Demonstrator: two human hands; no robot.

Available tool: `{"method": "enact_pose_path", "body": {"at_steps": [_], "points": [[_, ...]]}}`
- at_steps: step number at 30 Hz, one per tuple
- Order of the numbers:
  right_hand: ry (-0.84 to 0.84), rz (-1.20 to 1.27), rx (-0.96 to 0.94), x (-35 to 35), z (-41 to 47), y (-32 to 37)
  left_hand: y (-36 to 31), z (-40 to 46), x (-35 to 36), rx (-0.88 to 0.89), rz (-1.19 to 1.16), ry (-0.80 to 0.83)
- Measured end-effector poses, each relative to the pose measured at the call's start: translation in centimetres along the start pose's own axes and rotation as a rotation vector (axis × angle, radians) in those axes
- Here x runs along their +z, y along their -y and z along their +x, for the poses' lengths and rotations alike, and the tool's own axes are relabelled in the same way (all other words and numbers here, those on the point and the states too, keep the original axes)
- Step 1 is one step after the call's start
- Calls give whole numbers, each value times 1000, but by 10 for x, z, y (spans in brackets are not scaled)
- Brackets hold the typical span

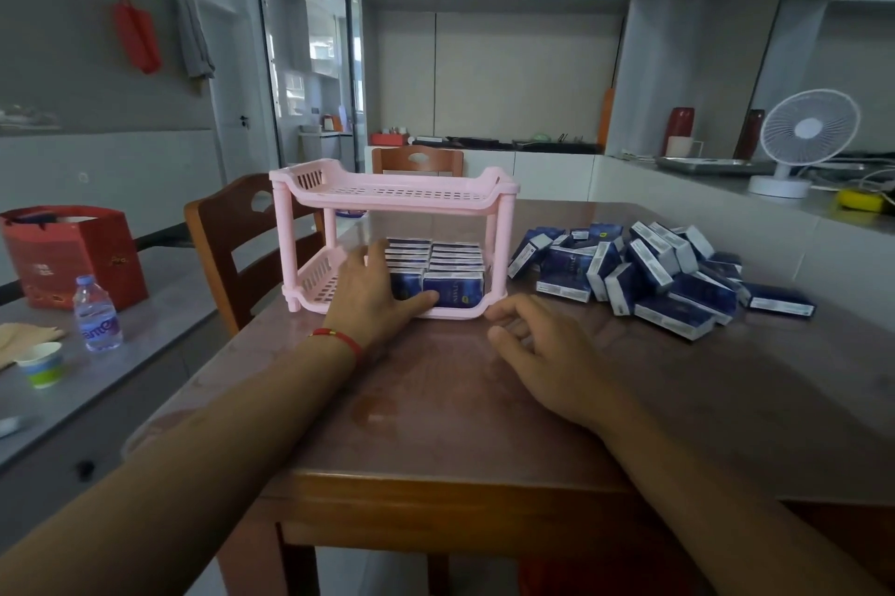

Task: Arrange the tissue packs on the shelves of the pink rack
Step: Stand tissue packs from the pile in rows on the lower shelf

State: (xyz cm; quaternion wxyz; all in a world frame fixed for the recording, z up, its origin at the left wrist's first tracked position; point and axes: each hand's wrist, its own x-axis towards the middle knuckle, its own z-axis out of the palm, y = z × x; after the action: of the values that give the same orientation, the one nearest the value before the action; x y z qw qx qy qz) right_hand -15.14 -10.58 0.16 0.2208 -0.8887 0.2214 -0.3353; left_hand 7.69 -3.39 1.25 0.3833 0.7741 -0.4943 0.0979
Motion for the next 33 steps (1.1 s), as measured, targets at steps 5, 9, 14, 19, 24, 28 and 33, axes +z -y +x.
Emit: {"method": "enact_pose_path", "body": {"at_steps": [5,9,14,19,24,28,33], "points": [[-236,-103,191,-9,2,-9,-22,-17,-19,443,303,-186],[-279,-271,541,-44,11,-56,-64,-40,-19,828,291,-58],[-225,-699,461,-115,2,-104,-114,-42,26,795,76,121],[-191,-643,256,-127,-18,-140,-159,-31,80,714,-59,229],[-276,-464,139,-127,-20,-129,-161,-24,105,654,-225,172],[-115,-264,75,-115,-23,-107,-153,-20,107,489,-268,316],[-453,-307,233,-129,-15,-127,-144,-11,106,416,-323,352]]}}
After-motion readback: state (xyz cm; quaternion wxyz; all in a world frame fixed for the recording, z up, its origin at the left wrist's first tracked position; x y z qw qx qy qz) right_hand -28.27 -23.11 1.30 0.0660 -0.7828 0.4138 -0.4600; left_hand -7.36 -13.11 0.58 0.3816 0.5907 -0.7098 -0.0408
